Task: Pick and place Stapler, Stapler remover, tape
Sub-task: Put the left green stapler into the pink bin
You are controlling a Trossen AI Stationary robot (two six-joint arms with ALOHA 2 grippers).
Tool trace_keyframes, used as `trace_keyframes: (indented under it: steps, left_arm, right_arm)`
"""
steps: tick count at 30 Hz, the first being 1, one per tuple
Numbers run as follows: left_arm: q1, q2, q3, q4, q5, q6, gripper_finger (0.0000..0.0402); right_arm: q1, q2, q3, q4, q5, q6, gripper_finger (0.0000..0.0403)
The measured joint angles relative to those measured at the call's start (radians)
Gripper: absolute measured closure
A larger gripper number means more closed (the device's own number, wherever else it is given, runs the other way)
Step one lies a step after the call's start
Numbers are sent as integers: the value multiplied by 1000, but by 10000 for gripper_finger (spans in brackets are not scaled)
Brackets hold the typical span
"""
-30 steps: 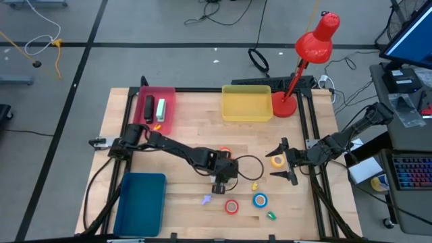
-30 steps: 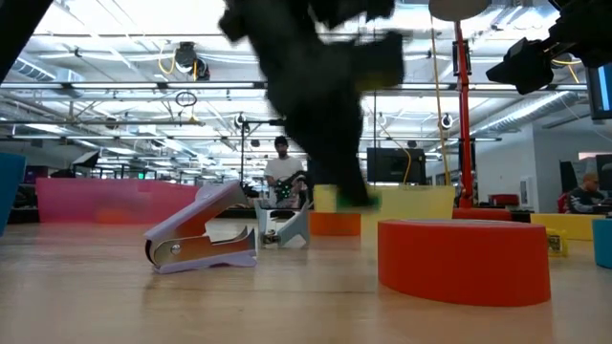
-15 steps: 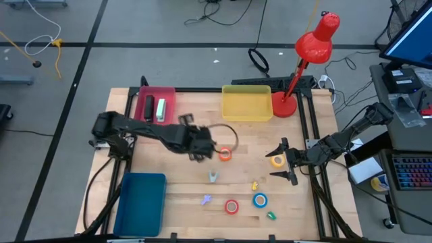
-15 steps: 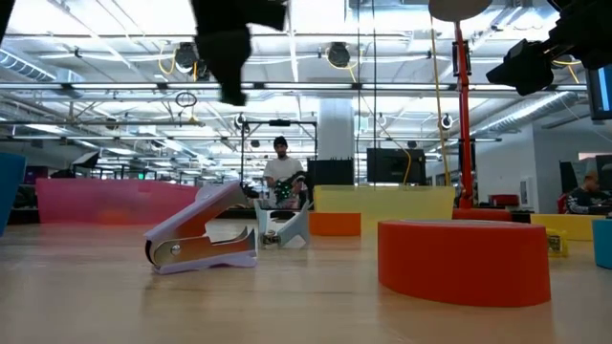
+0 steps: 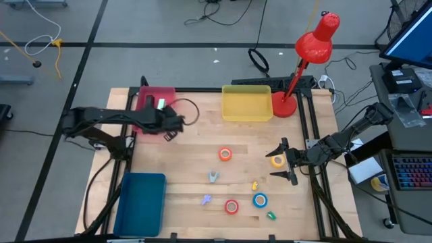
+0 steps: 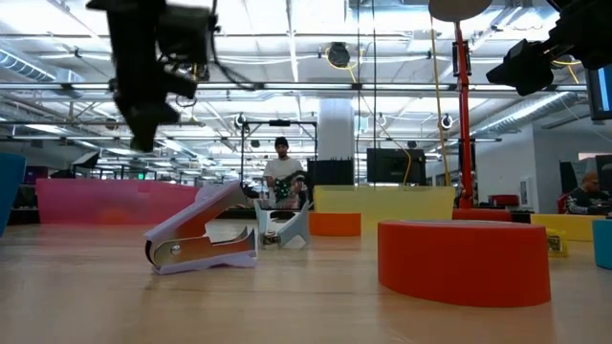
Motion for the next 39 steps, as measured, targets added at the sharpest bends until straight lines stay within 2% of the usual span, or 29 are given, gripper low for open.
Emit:
trace_keyframes:
  steps: [4,8,18,24,39]
  left_arm:
    - [115,-58,-111,56,86,12,335]
    - [206,-64,-181,71,148,8,324]
    - [334,-60,-209,75,208,31,331]
    - [371,-60,-209,75,266,40,322]
    - [366,-60,-209,120,273,105,326]
  right_arm:
    - [0,0,0,0,0,0,58]
    - [0,0,0,0,0,0,59]
    - [0,0,0,0,0,0,58]
    - [0,0,0,0,-1,0,58]
    - [0,0,0,0,-2,0,61]
